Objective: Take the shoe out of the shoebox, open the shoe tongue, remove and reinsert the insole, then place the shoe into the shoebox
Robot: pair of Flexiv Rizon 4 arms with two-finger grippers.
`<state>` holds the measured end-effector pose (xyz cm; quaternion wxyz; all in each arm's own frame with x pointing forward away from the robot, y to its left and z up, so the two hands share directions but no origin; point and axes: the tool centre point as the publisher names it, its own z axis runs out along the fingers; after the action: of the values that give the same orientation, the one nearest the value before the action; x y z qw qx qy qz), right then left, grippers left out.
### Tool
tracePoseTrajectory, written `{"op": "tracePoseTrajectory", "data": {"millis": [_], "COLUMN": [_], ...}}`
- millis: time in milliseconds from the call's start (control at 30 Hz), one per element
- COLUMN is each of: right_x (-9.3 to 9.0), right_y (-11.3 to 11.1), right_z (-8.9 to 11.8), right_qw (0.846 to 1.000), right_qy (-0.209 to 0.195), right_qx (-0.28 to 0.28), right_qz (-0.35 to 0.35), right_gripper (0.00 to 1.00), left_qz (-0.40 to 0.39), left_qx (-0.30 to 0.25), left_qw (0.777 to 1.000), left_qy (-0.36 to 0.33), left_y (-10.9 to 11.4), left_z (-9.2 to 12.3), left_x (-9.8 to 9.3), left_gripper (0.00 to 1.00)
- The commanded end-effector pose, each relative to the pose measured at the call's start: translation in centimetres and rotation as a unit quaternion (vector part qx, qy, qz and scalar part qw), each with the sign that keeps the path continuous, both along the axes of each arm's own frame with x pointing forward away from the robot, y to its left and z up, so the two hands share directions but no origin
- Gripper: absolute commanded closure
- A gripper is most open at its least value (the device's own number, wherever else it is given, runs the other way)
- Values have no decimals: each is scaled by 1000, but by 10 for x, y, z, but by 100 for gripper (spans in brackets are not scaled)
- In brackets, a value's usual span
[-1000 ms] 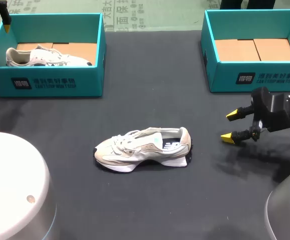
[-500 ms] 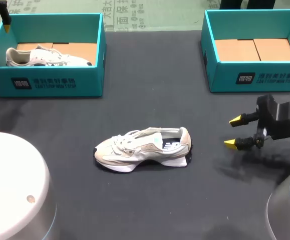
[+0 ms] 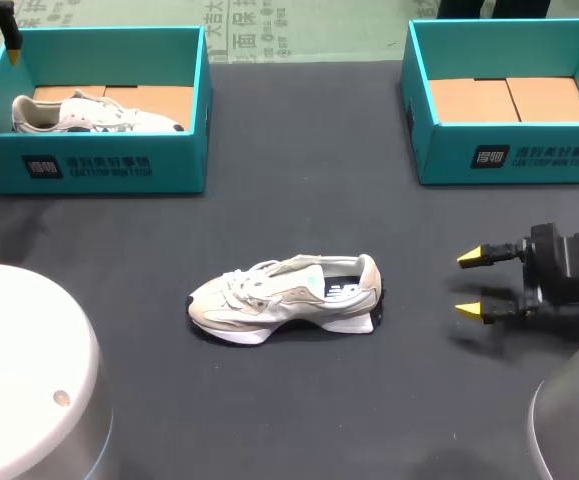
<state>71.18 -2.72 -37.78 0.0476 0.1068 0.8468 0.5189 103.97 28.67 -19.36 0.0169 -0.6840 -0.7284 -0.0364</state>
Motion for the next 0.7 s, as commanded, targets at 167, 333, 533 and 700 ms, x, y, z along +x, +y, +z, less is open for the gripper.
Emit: {"op": "tracePoseTrajectory", "data": {"millis": [167, 333, 533, 700], "right_x": [2, 3, 5, 5], "right_y": [17, 23, 30, 30], "right_z": [-8, -9, -14, -13], "right_qw": [1000, 1000, 1000, 1000], "right_qy": [-10, -14, 1, 18], "right_qx": [-1, 1, 8, -14], "right_qz": [5, 0, -6, 2], "right_gripper": [0, 0, 0, 0], "left_qz": [0, 0, 0, 0], "left_qx": [1, 1, 1, 1], "left_qw": [1000, 1000, 1000, 1000], "left_qy": [-1, -1, -1, -1], "left_y": [0, 0, 0, 0], "left_z": [0, 0, 0, 0], "left_x": [-1, -1, -1, -1], "left_gripper": [0, 0, 0, 0]}}
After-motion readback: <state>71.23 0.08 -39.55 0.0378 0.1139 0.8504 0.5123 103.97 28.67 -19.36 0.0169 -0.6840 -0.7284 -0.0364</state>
